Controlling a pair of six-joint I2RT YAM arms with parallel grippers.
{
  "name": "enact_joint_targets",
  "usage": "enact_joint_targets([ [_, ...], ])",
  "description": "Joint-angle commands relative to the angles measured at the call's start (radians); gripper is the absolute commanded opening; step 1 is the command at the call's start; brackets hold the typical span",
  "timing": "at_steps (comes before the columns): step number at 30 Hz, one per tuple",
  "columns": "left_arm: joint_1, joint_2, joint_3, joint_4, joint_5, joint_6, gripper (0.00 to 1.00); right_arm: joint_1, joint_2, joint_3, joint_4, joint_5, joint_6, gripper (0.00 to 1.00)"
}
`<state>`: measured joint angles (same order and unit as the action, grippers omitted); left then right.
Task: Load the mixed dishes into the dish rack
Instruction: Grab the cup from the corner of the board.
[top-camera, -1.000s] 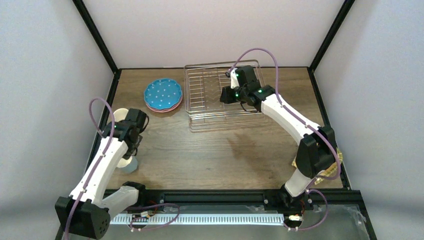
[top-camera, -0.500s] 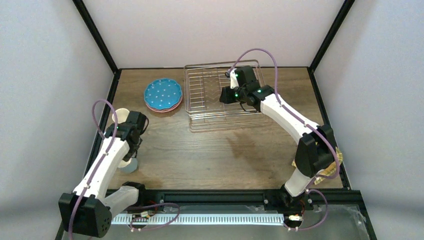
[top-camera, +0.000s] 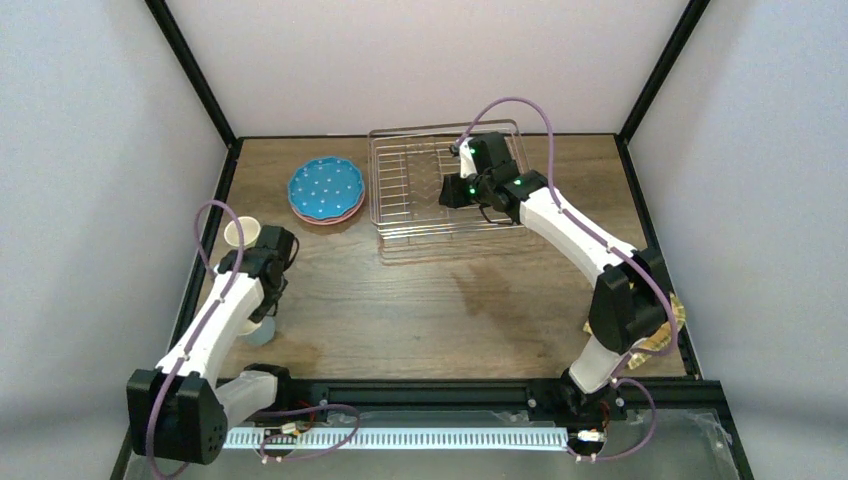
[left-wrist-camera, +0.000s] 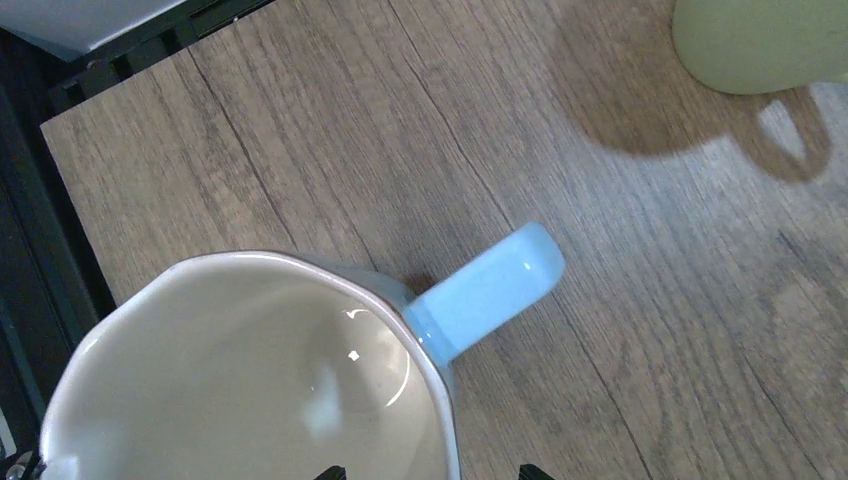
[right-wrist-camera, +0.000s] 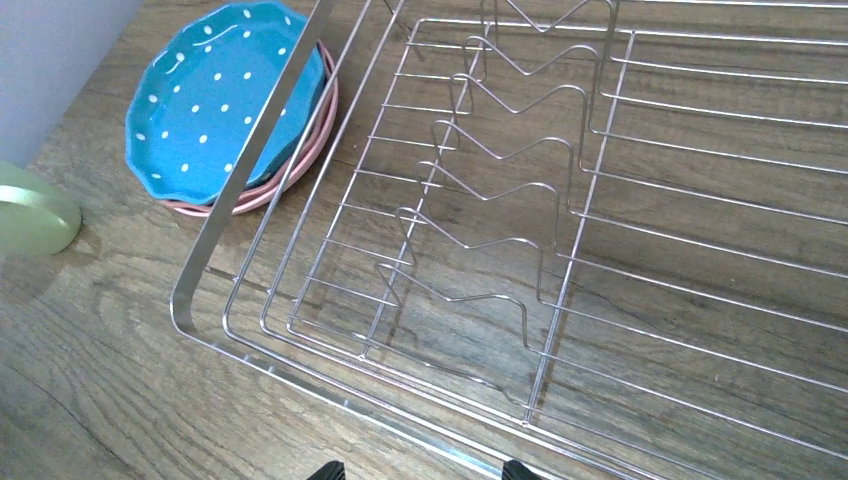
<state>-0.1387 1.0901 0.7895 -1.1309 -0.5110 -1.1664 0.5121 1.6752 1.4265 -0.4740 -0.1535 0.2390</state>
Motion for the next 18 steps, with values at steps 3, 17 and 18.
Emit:
enact_joint_targets([
  [3, 0.015, 0.022, -0.041, 0.073, 0.0, 0.032, 1.0, 0.005, 0.029, 0.008, -0.002, 0.01, -0.012, 0.9],
  [17, 0.022, 0.057, -0.071, 0.136, 0.016, 0.06, 0.93, 0.005, 0.001, 0.004, 0.016, 0.054, 0.064, 0.99],
  [18, 0.022, 0.055, -0.072, 0.134, 0.016, 0.06, 0.9, 0.003, -0.003, -0.001, 0.02, 0.048, 0.077, 0.99],
])
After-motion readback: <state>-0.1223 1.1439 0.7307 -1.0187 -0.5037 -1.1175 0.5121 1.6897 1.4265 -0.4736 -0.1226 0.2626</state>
